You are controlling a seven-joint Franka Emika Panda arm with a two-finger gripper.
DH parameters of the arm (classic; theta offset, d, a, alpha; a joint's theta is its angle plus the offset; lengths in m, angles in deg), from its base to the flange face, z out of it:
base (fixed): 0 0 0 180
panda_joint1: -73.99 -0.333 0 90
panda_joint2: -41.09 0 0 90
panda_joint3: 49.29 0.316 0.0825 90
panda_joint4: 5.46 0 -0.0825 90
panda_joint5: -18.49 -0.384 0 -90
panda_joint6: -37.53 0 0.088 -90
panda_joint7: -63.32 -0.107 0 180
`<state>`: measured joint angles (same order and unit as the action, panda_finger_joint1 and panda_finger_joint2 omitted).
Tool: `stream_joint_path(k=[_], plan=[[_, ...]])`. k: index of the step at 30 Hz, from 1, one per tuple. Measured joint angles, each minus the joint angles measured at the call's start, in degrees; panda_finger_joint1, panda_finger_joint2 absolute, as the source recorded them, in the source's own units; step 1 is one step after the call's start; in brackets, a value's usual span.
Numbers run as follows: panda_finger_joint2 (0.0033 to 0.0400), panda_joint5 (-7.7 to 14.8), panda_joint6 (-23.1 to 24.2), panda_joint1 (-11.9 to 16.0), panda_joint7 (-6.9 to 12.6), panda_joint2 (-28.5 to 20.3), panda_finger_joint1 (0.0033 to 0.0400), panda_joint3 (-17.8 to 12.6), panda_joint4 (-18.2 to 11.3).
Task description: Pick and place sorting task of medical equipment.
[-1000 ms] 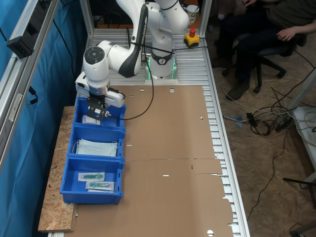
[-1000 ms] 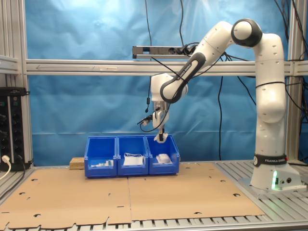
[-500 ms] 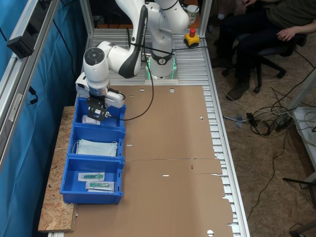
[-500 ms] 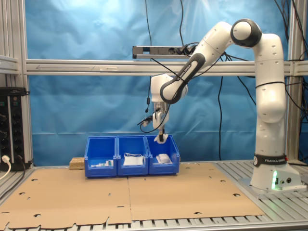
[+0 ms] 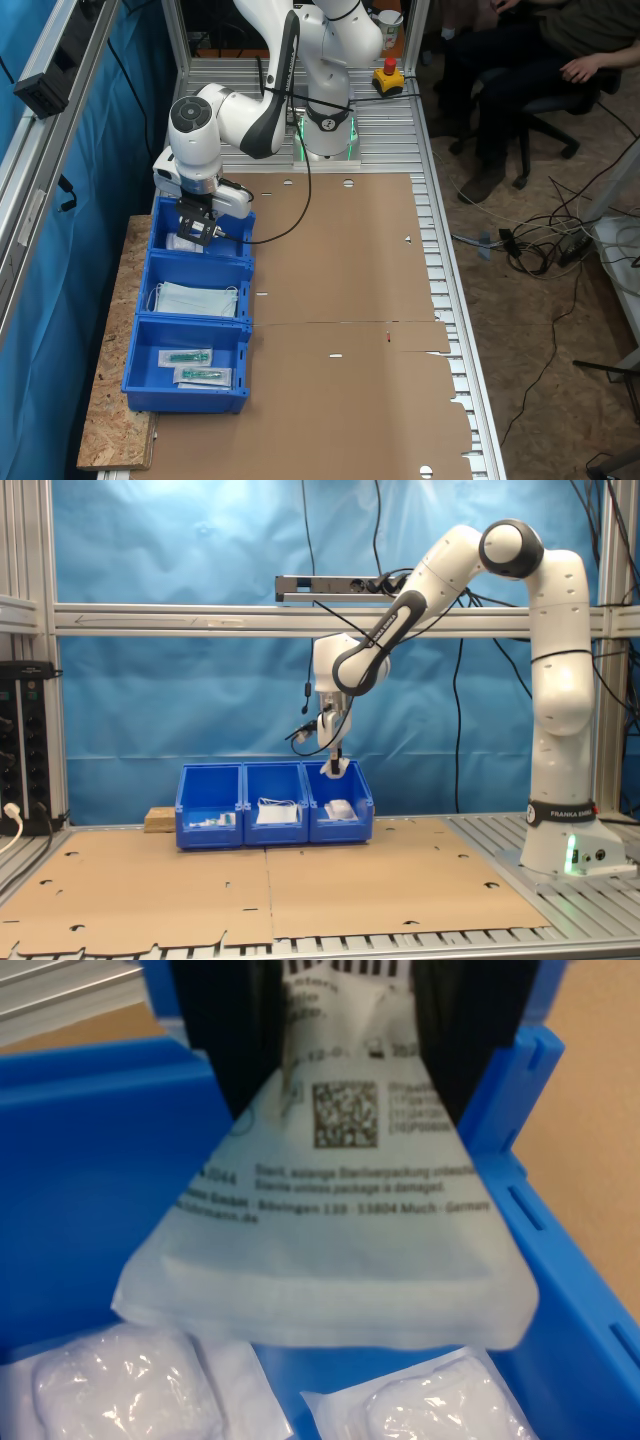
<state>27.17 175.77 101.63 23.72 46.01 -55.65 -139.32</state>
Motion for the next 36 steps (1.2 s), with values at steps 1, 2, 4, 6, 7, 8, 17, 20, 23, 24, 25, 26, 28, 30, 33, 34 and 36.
stream_joint_path(k=[1,2,4,6,7,8,17,20,23,24,25,26,28,30,33,34,36], plan=[[0.0089,0.0,0.0,0.0,0.00,0.0,0.0089,0.0,0.0],[0.0089,0.0,0.0,0.0,0.00,0.0,0.0089,0.0,0.0],[0.0089,0.0,0.0,0.0,0.00,0.0,0.0089,0.0,0.0],[0.0089,0.0,0.0,0.0,0.00,0.0,0.0089,0.0,0.0],[0.0089,0.0,0.0,0.0,0.00,0.0,0.0089,0.0,0.0],[0.0089,0.0,0.0,0.0,0.00,0.0,0.0089,0.0,0.0],[0.0135,0.0,0.0,0.0,0.00,0.0,0.0135,0.0,0.0],[0.0135,0.0,0.0,0.0,0.00,0.0,0.0135,0.0,0.0],[0.0296,0.0,0.0,0.0,0.00,0.0,0.0296,0.0,0.0],[0.0296,0.0,0.0,0.0,0.00,0.0,0.0296,0.0,0.0],[0.0296,0.0,0.0,0.0,0.00,0.0,0.0296,0.0,0.0],[0.0296,0.0,0.0,0.0,0.00,0.0,0.0296,0.0,0.0],[0.0376,0.0,0.0,0.0,0.00,0.0,0.0376,0.0,0.1],[0.0376,0.0,0.0,0.0,0.00,0.0,0.0376,0.1,0.3],[0.0376,0.0,0.0,0.0,0.00,0.0,0.0376,0.3,0.8],[0.0376,0.0,0.0,0.0,0.00,0.0,0.0376,0.4,1.0],[0.0376,0.0,0.0,-0.2,0.00,-0.1,0.0376,0.6,1.4]])
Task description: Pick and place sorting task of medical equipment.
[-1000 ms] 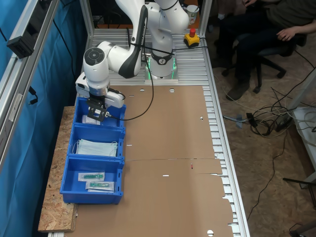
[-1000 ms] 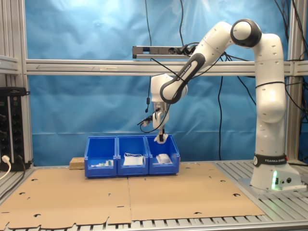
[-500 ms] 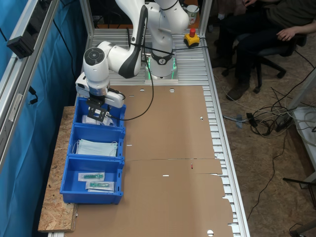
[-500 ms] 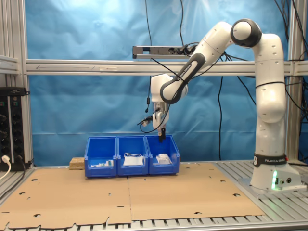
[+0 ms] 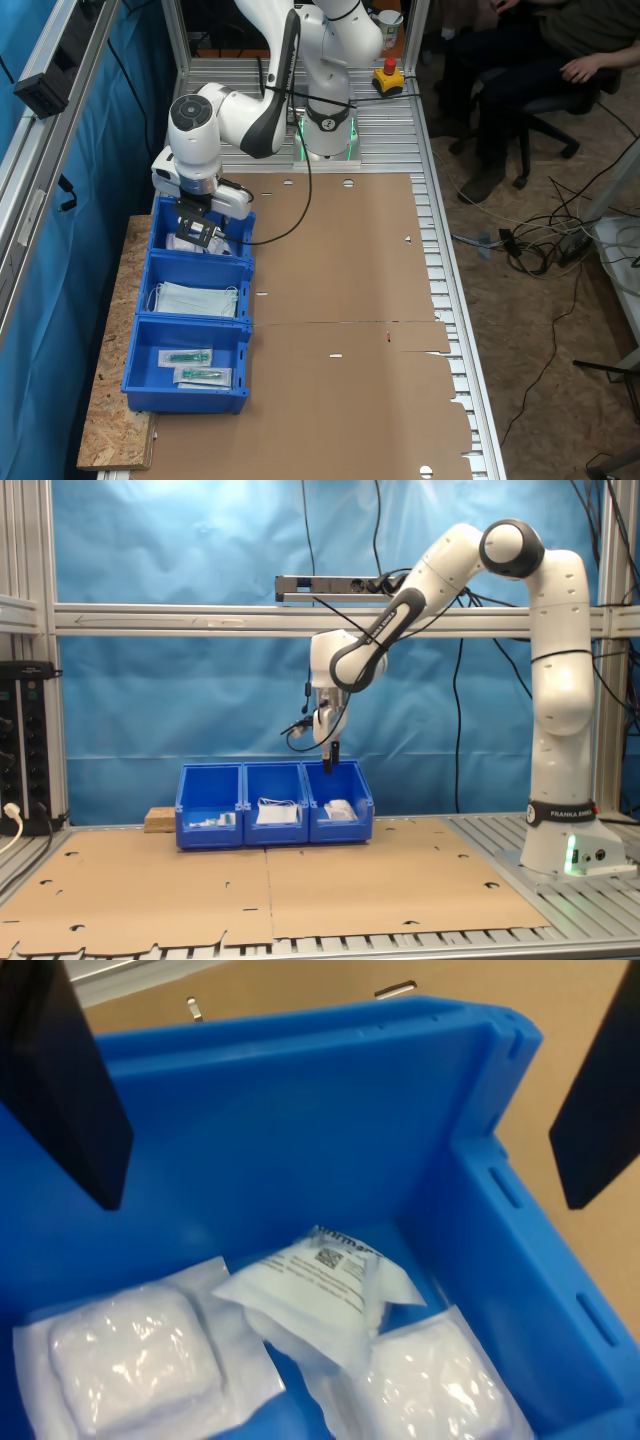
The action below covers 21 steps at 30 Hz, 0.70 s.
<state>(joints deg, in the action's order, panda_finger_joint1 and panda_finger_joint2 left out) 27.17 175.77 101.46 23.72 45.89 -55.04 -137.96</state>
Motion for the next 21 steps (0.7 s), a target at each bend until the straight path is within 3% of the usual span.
stream_joint_path(k=[1,9,21], plan=[[0.0398,0.0,0.0,-0.1,0.00,-0.1,0.0398,0.2,0.2],[0.0398,0.0,0.0,-1.7,0.00,-1.2,0.0398,2.2,1.9],[0.0400,-1.1,0.0,-6.3,0.00,-2.8,0.0400,8.2,3.6]])
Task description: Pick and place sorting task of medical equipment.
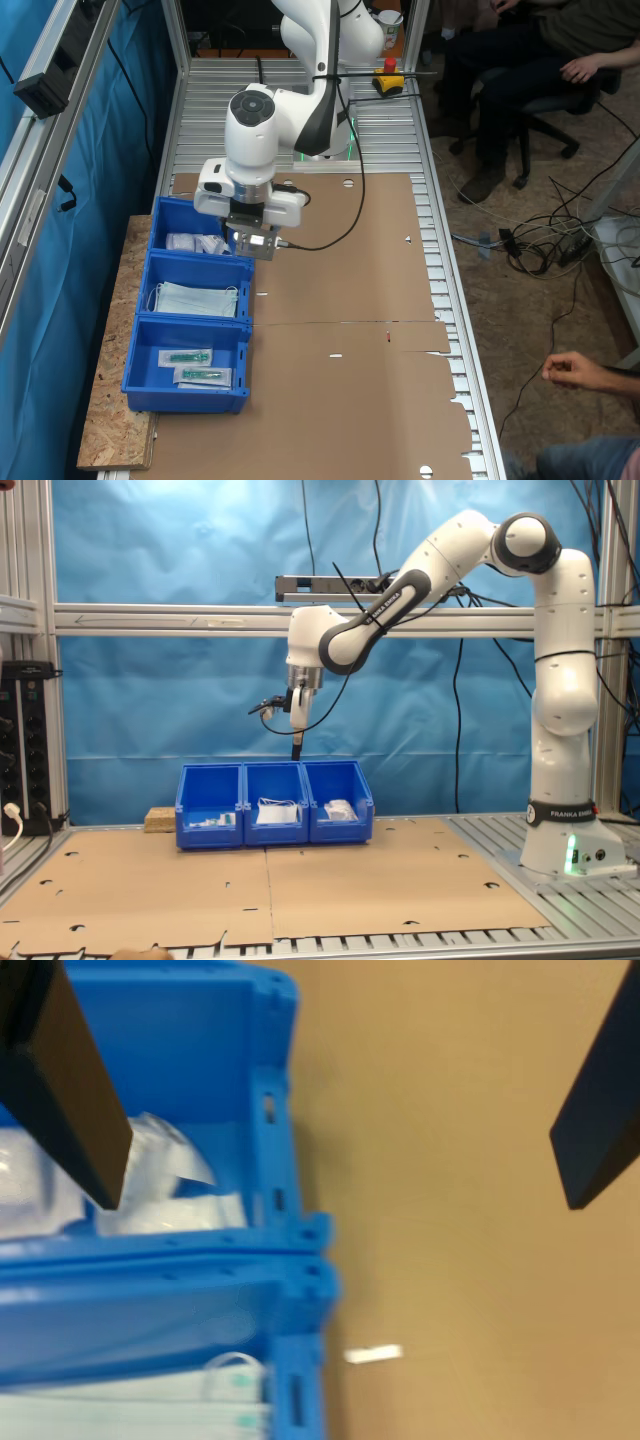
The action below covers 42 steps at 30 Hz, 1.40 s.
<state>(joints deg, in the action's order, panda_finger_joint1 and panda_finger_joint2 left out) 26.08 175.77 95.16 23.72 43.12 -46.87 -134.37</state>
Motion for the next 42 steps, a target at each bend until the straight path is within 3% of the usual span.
stream_joint_path(k=[10,17,30,42], plan=[[0.0400,-5.1,-0.3,-3.3,0.00,-0.1,0.0400,4.3,0.0],[0.0400,-6.9,-0.9,-4.4,0.00,-0.1,0.0400,6.6,0.0],[0.0400,-8.7,-1.5,-6.3,0.00,-0.1,0.0400,9.4,0.0],[0.0400,-9.1,-1.6,-7.1,0.00,-0.1,0.0400,9.8,0.0]])
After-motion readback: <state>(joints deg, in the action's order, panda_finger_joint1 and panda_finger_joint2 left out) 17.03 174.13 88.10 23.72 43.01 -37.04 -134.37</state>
